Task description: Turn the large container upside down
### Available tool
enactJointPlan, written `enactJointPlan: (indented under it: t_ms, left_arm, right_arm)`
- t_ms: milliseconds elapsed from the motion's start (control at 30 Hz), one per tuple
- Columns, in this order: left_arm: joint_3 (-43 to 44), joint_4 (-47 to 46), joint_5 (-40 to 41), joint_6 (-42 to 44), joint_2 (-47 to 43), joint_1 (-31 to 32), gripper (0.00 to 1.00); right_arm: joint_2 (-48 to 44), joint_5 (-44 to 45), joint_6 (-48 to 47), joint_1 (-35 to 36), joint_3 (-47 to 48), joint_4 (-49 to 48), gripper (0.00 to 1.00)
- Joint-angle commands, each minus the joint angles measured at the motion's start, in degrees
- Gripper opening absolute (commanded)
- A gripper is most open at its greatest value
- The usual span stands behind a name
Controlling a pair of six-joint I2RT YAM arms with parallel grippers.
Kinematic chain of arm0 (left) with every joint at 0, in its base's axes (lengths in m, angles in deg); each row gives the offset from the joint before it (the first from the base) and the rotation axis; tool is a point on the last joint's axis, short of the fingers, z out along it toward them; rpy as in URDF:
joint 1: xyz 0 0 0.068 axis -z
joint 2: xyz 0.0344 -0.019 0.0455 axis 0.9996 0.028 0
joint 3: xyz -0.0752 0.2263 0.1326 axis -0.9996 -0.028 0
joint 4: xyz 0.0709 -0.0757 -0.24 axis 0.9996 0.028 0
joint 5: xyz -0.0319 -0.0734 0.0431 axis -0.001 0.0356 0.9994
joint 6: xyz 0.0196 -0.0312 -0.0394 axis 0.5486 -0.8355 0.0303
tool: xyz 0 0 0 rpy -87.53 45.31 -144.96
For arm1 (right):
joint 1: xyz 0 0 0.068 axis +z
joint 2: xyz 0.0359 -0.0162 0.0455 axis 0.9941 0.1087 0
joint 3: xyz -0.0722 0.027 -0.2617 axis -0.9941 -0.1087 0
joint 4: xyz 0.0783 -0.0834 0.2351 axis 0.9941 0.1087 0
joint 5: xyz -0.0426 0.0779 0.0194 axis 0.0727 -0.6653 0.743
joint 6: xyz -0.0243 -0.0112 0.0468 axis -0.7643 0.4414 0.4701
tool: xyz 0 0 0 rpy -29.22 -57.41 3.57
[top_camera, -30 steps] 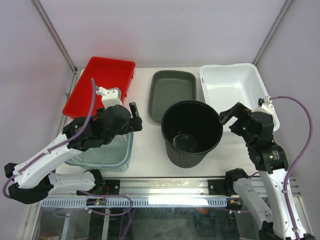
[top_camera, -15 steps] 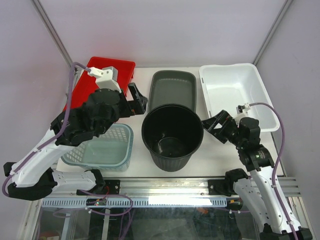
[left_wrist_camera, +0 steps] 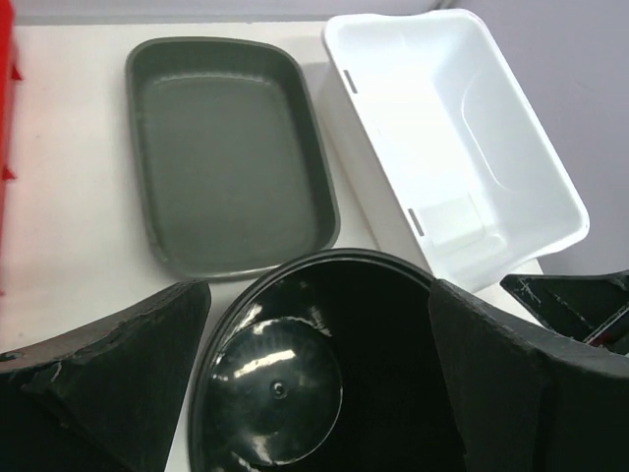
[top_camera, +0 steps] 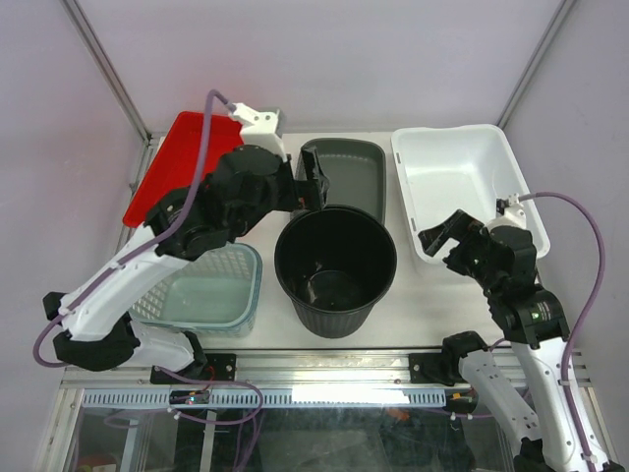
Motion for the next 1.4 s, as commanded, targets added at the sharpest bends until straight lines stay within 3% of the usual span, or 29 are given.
enactJointPlan:
  t_ms: [0,167,367,700,967,1200,1367]
  left_arm:
    - [5.23,-5.48,-6.71,5.34,3.57,0.04,0.99]
    - [7.77,-8.53,-11.35,6.88,8.27,0.13,0.99]
    - [8.47,-9.69,-11.56,7.35,9.49,0.22,0.99]
    - [6.97,-10.75,-5.71,4.37,6.80,-0.19,0.99]
    - [6.60,-12.06,-3.69,2.20,3.58,-0.31,0.99]
    - [3.94,-12.42,-2.41,1.65,2.47,-0.33,0.99]
    - [3.04,-12.35,-2.54,2.21,1.96,-0.31,0.99]
  right_arm:
    - [0.25,9.02,-8.55,0.20,3.46,7.78,0.99]
    - [0.11,-2.28,-11.14,0.14,1.81,4.91,1.00]
    - [1.73,-16.33,-9.72,0.19,-0.65,-1.30,0.99]
    - [1.25,-24.89,1.38,2.48,-10.03,-12.81,0.99]
    - [1.81,-14.36,16.79,16.04,-16.61,-24.15,1.00]
    - [13.11,2.54,24.00,35.84,-14.68,-30.22,0.99]
    - [14.05,5.82,24.12,37.00,-13.37,-25.79,1.00]
